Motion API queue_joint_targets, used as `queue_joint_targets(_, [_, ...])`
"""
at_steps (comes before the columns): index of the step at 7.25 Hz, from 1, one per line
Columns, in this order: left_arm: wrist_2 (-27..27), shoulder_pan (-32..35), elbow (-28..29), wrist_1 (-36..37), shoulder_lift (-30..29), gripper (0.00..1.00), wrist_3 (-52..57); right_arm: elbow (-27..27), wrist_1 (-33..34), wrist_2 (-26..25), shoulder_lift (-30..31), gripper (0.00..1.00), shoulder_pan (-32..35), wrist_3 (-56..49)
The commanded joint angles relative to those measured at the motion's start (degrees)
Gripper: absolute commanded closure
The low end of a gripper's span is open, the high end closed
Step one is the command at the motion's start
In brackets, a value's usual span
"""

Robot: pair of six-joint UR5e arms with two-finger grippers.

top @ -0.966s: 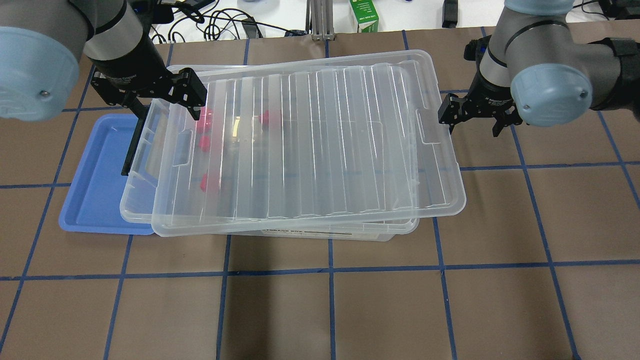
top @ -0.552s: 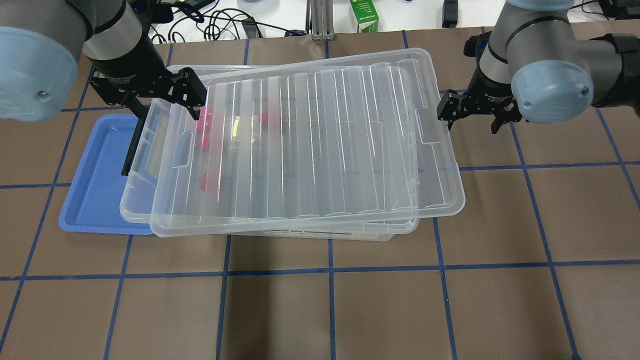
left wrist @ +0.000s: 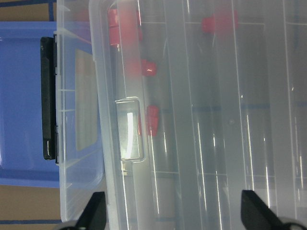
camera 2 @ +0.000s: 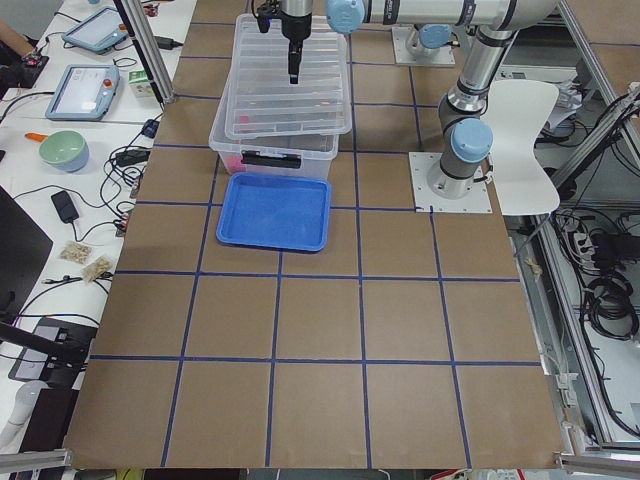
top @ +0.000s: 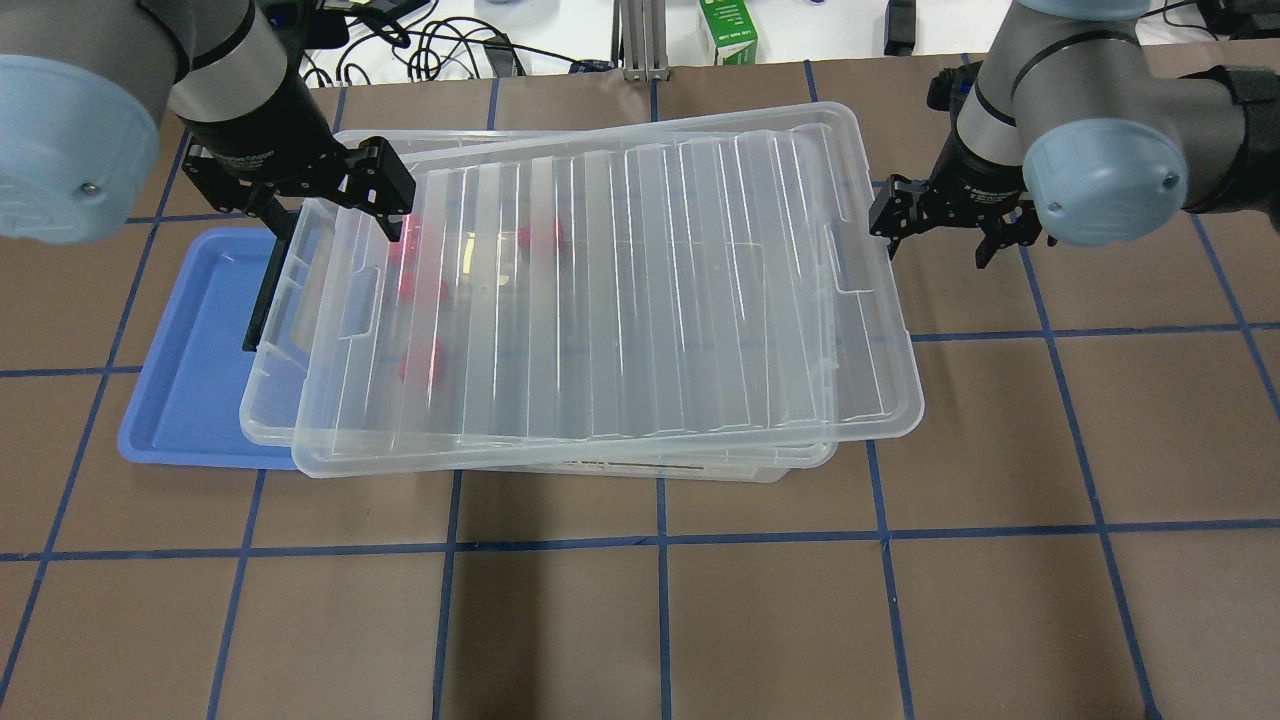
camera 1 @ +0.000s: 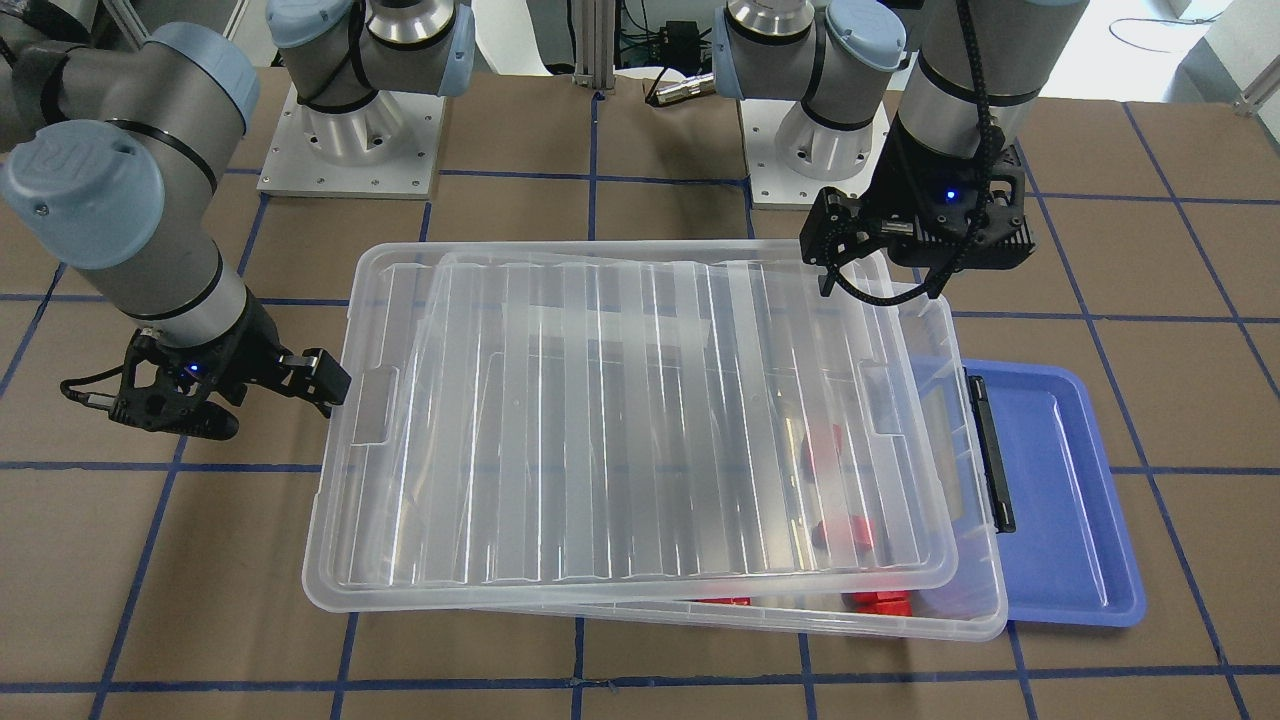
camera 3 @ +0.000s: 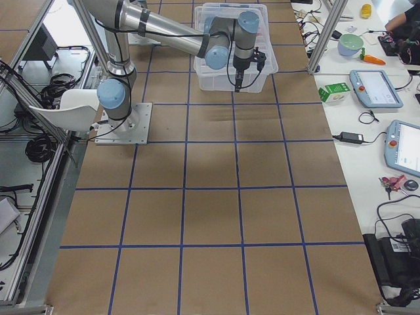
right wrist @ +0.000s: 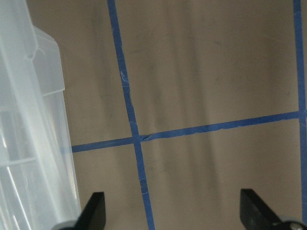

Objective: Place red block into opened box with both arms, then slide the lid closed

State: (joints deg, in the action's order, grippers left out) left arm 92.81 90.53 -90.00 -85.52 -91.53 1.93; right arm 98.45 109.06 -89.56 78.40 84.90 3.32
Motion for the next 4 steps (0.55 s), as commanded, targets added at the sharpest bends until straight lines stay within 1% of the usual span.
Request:
queue_joint_targets(1, [0.0, 0.0, -0.09, -0.09, 0.04, 0.0, 0.09, -0.19, -0.08, -0.26, 0.09, 0.0, 0.0, -0.06])
queue_joint_targets(2, [0.0, 0.0, -0.09, -0.09, 0.21, 0.0, 0.09, -2.89, -0.86, -1.05, 0.7, 0.0, 0.0, -0.06])
queue_joint_targets(3, [0.0, 0.0, -0.26, -0.09, 0.21, 0.0, 0.09, -6.4, -5.31, -1.05, 0.62, 0.0, 0.0, -0.06])
queue_joint_targets(4, [0.0, 0.0, -0.53, 0.0, 0.3, 0.0, 0.09, -8.87, -8.05, -1.05, 0.53, 0.0, 0.0, -0.06])
